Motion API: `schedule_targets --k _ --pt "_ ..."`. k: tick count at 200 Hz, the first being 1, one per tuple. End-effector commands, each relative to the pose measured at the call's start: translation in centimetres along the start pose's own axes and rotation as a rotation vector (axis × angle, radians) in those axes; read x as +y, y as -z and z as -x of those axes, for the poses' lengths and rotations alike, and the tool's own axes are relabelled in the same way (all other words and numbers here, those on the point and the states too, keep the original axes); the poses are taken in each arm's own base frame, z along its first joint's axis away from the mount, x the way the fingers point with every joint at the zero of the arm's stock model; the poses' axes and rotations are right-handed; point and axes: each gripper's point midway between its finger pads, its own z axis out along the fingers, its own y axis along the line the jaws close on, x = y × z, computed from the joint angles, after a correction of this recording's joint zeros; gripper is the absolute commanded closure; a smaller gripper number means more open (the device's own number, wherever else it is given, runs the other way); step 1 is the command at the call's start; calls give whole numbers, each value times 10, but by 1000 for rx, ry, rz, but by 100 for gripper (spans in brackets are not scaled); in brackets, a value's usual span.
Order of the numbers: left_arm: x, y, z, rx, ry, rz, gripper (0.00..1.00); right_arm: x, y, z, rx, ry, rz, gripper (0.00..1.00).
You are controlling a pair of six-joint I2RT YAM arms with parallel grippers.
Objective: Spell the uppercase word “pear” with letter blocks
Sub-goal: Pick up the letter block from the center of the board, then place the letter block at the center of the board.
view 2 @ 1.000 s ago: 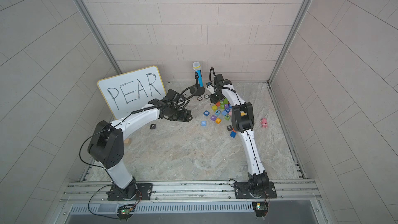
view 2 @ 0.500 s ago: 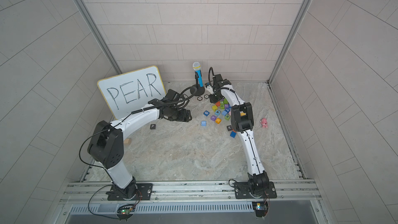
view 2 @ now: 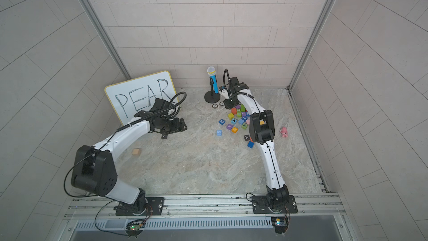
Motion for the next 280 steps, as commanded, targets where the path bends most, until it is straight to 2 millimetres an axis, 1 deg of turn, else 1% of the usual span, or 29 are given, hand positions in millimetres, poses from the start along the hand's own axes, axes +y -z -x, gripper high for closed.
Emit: schedule_targets --k 1,21,27,39,44,45,57,76,92,113,140,159,182,203,233,254,280 --pt "8 16 -15 18 52 -10 19 24 40 19 -55 45 -9 80" --pt "21 26 -24 14 99 8 19 55 51 21 -58 95 9 80" --pt "25 29 -27 10 114 11 19 67 54 23 -64 115 16 80" --pt "32 32 -31 -5 155 -1 19 97 55 24 -76 185 41 80" --pt "37 34 -32 -12 179 1 19 110 54 23 -77 220 48 80" --pt "38 34 -33 -13 183 1 19 117 52 23 -76 232 54 80" --pt "48 39 -35 -34 228 0 19 147 48 23 -89 313 73 80" --pt "65 47 -41 -78 310 6 19 188 42 24 -93 412 111 80" --pt "77 50 -46 -130 391 -3 19 213 36 27 -97 459 145 80" --pt "91 55 -44 -213 455 -1 19 245 26 29 -110 516 195 80" --pt "100 67 -38 -265 478 17 19 289 11 26 -117 620 250 81" --pt "105 69 -36 -270 489 28 19 316 -1 22 -116 699 284 83" --pt "109 62 -38 -254 513 24 19 338 -14 21 -126 779 324 84" --pt "114 57 -41 -236 533 25 19 351 -22 25 -138 814 333 84" --pt "116 59 -41 -241 536 29 19 368 -34 29 -162 840 354 86" --pt "116 58 -42 -242 536 25 19 376 -43 31 -177 849 357 88" --pt "116 59 -43 -243 536 24 19 376 -54 35 -188 852 334 88"
